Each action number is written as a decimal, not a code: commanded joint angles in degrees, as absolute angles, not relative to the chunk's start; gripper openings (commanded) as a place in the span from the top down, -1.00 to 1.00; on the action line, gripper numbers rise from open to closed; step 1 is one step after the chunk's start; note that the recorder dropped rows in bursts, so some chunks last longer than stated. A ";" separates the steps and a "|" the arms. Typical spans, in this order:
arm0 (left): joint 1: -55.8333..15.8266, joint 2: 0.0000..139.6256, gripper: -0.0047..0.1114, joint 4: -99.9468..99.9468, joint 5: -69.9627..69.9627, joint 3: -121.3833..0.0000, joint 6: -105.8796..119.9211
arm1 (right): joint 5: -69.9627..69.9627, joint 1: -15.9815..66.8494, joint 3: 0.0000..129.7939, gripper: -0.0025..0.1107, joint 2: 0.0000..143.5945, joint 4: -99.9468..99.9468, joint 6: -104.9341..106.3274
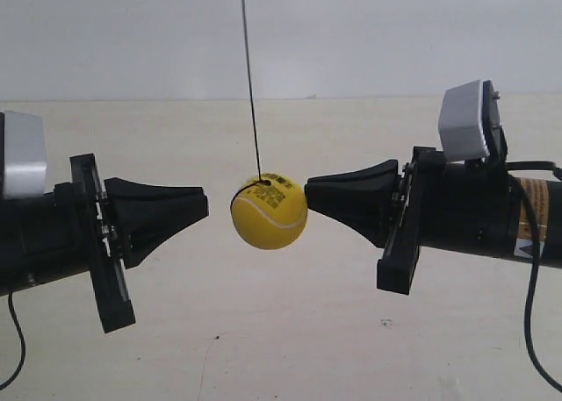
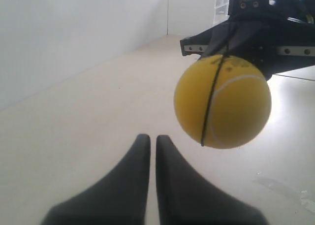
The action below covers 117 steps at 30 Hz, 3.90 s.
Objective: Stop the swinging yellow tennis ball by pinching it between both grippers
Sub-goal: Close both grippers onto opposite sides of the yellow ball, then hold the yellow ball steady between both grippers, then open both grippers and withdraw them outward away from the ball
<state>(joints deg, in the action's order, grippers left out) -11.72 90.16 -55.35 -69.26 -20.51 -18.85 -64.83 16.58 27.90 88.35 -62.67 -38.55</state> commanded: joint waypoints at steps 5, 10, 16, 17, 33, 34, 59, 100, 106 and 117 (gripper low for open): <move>-12.01 90.28 0.84 -55.91 -69.96 -20.74 -19.24 | -64.94 18.35 28.14 0.96 88.52 -63.36 -38.76; -12.01 90.28 0.84 -56.30 -69.96 -20.74 -19.24 | -61.52 23.22 28.14 0.96 88.52 -59.49 -35.36; -12.01 90.28 0.84 -56.30 -69.96 -20.74 -19.24 | -58.61 23.49 28.14 0.96 88.52 -56.91 -33.12; -12.01 90.28 0.84 -56.30 -69.96 -20.74 -19.24 | -58.61 23.49 28.14 0.96 88.52 -56.94 -32.66; -12.01 90.28 0.84 -56.30 -69.96 -20.74 -19.13 | -60.06 23.49 28.14 0.96 88.52 -56.49 -32.25; -12.01 90.28 0.84 -56.30 -69.96 -20.74 -19.13 | -60.48 23.49 28.14 0.96 88.52 -56.70 -32.48; -12.01 90.28 0.84 -56.30 -69.96 -20.74 -19.13 | -61.01 23.49 28.14 0.96 88.52 -57.30 -32.60; -11.87 88.97 0.84 -19.05 -41.52 -20.64 -19.23 | -22.32 23.38 28.14 0.96 82.35 -18.22 -13.50; -11.87 80.15 0.84 -13.94 -31.48 -20.08 -16.16 | -16.17 23.38 25.99 0.96 72.08 -5.39 -1.96; -11.87 54.61 0.84 -7.30 -34.57 -8.00 -14.09 | -18.01 23.38 19.29 0.96 52.15 -4.66 -3.14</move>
<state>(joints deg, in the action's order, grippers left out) -11.72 60.15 -8.47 -33.51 -9.97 -14.68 -17.16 23.40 20.89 56.51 -5.23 -2.61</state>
